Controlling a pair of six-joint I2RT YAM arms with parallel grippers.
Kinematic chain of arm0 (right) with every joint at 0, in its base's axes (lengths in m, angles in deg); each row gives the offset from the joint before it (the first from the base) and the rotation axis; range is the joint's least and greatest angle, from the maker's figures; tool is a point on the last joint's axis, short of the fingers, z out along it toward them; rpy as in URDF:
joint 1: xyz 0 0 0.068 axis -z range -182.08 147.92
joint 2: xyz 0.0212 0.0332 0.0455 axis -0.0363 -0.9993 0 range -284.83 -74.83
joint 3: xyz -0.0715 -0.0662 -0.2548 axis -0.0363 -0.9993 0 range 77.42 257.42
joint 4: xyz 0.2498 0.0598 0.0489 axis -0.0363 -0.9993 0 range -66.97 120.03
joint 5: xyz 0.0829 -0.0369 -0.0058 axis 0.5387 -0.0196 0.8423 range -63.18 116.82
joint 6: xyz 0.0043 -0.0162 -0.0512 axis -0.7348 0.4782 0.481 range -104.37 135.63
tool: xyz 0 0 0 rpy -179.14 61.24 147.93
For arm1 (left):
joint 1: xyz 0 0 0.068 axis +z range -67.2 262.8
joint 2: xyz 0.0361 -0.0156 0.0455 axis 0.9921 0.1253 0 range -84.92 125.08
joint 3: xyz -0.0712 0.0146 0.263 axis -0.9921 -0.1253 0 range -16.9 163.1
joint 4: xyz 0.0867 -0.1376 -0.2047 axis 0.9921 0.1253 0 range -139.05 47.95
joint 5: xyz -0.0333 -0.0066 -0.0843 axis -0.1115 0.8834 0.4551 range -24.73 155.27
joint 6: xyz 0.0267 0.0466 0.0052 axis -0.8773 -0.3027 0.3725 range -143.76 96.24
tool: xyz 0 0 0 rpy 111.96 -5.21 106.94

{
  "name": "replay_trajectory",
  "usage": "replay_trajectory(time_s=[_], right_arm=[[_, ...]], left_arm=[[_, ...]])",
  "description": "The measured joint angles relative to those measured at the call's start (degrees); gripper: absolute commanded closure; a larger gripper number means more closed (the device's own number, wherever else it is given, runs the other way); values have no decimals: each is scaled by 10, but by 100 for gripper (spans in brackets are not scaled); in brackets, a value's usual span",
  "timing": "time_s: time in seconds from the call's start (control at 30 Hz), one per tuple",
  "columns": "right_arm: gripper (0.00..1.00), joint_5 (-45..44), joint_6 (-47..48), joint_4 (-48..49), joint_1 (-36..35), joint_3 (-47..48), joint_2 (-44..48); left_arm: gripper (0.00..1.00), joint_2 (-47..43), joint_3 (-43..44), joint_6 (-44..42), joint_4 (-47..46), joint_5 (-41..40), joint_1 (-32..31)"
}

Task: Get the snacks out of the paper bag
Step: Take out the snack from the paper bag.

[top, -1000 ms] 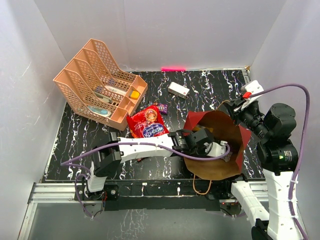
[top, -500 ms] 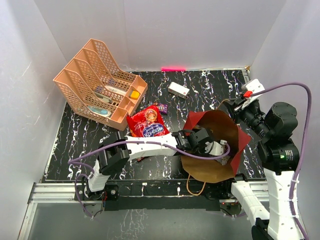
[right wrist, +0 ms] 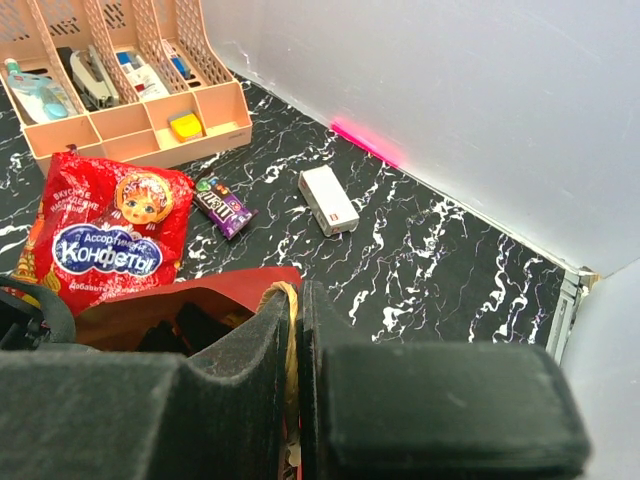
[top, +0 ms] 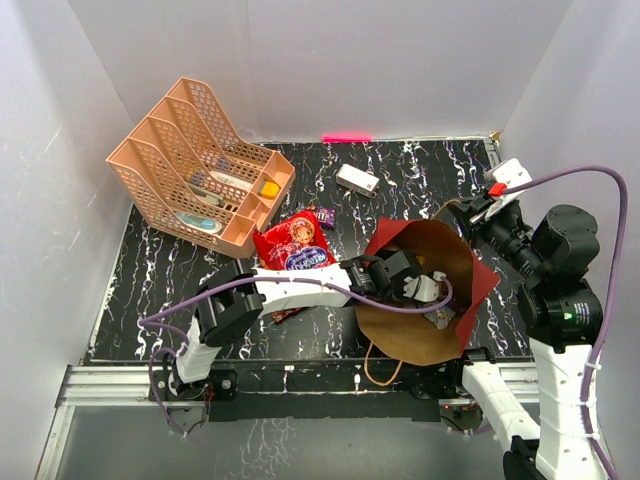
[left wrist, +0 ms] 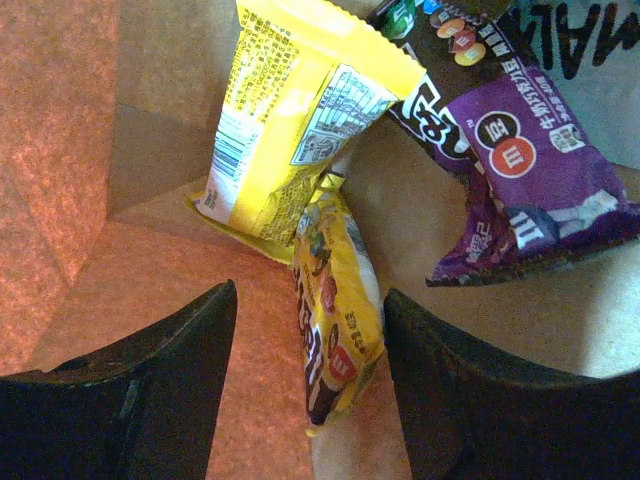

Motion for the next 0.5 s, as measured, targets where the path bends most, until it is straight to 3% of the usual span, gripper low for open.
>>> replay_trajectory(time_s=[0.13,0.23,0.37,0.5], right_arm=[[92,0,2,-2,0,5,0],[92,0,2,-3,0,9,0],[92,1,2,-1,0,10,0],[92,1,2,-2,0,10,-1]], left_arm=[[46,3,0,0,0,0,3],[67,4,-5,3,-1,0,7],[77,8,-7,11,2,1,15],[96,8,-7,19,7,7,16]])
